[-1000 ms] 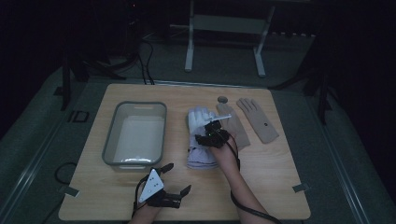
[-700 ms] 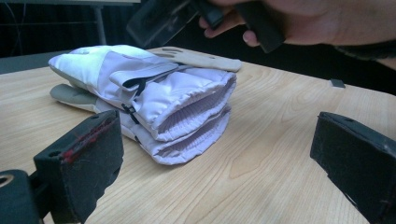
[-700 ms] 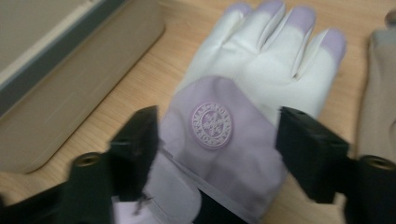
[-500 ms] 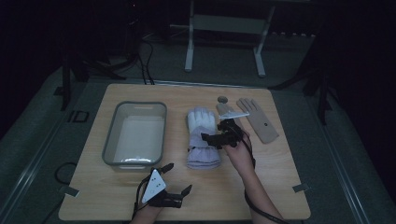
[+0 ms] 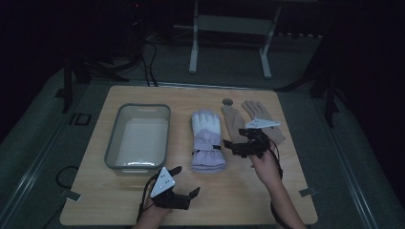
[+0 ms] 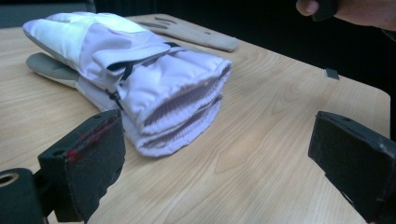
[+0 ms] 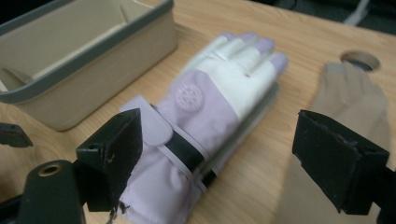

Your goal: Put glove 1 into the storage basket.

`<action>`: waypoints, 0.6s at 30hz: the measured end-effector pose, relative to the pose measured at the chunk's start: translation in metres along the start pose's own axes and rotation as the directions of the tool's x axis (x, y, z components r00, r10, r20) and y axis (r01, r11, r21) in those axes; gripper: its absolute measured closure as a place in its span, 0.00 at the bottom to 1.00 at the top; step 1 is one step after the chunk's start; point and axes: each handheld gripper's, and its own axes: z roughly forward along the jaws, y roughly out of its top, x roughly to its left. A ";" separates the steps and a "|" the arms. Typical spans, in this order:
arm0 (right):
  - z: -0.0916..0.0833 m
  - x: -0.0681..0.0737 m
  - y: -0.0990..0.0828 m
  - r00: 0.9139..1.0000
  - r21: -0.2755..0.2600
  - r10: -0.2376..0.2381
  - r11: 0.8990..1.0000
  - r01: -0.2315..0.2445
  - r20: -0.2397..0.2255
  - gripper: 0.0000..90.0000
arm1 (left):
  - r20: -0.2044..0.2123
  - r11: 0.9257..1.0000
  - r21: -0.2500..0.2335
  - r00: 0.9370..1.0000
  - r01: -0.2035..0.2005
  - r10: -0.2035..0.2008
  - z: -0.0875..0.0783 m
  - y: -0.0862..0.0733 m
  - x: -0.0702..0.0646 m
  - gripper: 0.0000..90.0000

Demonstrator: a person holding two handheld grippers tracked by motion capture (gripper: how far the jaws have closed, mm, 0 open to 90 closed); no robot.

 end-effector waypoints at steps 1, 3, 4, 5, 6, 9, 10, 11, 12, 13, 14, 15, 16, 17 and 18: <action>-0.002 -0.005 0.001 1.000 0.002 0.022 1.000 -0.022 -0.019 0.18 | 0.000 0.999 0.040 1.000 0.006 -0.006 0.004 0.011 0.000 0.05; 0.000 -0.008 0.003 0.999 0.010 0.046 0.999 -0.046 -0.021 0.18 | -0.004 0.999 0.047 1.000 0.010 -0.010 0.007 0.022 0.000 0.05; 0.001 -0.010 0.003 0.998 0.009 0.062 0.998 -0.062 -0.028 0.18 | -0.004 0.999 0.042 1.000 0.008 -0.008 0.009 0.028 0.000 0.05; 0.003 -0.011 0.004 0.996 0.004 0.082 0.997 -0.082 -0.026 0.16 | -0.005 0.999 0.052 1.000 0.010 -0.010 0.011 0.034 0.001 0.05; 0.006 -0.012 0.006 0.995 0.008 0.094 0.996 -0.094 -0.033 0.14 | -0.014 0.998 0.064 1.000 0.019 -0.019 0.014 0.039 0.002 0.05; 0.012 -0.013 0.008 0.993 0.009 0.100 0.995 -0.099 -0.064 0.13 | -0.018 0.995 0.092 0.999 0.047 -0.045 0.021 0.048 0.007 0.05; 0.017 -0.013 0.009 0.991 0.017 0.109 0.994 -0.108 -0.080 0.13 | -0.048 0.992 0.112 0.997 0.059 -0.054 0.026 0.052 0.009 0.05; 0.027 -0.013 0.011 0.992 0.038 0.111 0.993 -0.109 -0.062 0.16 | -0.079 0.986 0.151 0.995 0.070 -0.058 0.032 0.056 0.013 0.07; 0.032 -0.013 0.012 0.993 0.051 0.102 0.994 -0.099 -0.052 0.18 | -0.098 0.982 0.168 0.993 0.086 -0.070 0.036 0.057 0.015 0.07; 0.037 -0.014 0.013 0.994 0.059 0.097 0.994 -0.094 -0.043 0.20 | -0.102 0.979 0.176 0.991 0.104 -0.087 0.039 0.058 0.017 0.07; 0.037 -0.014 0.013 0.994 0.059 0.097 0.994 -0.094 -0.043 0.20 | -0.102 0.979 0.176 0.991 0.104 -0.087 0.039 0.058 0.017 0.08; 0.042 -0.014 0.015 0.996 0.065 0.089 0.994 -0.088 -0.027 0.24 | -0.114 0.976 0.189 0.989 0.112 -0.092 0.043 0.058 0.018 0.08; 0.054 -0.016 0.018 0.997 0.085 0.082 0.993 -0.081 -0.005 0.26 | -0.126 0.974 0.192 0.987 0.119 -0.096 0.047 0.058 0.020 0.12; 0.060 -0.017 0.020 0.996 0.096 0.091 0.991 -0.090 0.001 0.26 | -0.145 0.966 0.205 0.981 0.156 -0.128 0.053 0.058 0.024 0.14; 0.065 -0.018 0.021 0.996 0.105 0.092 0.990 -0.092 0.004 0.27 | -0.153 0.965 0.205 0.979 0.163 -0.133 0.056 0.058 0.025 0.15</action>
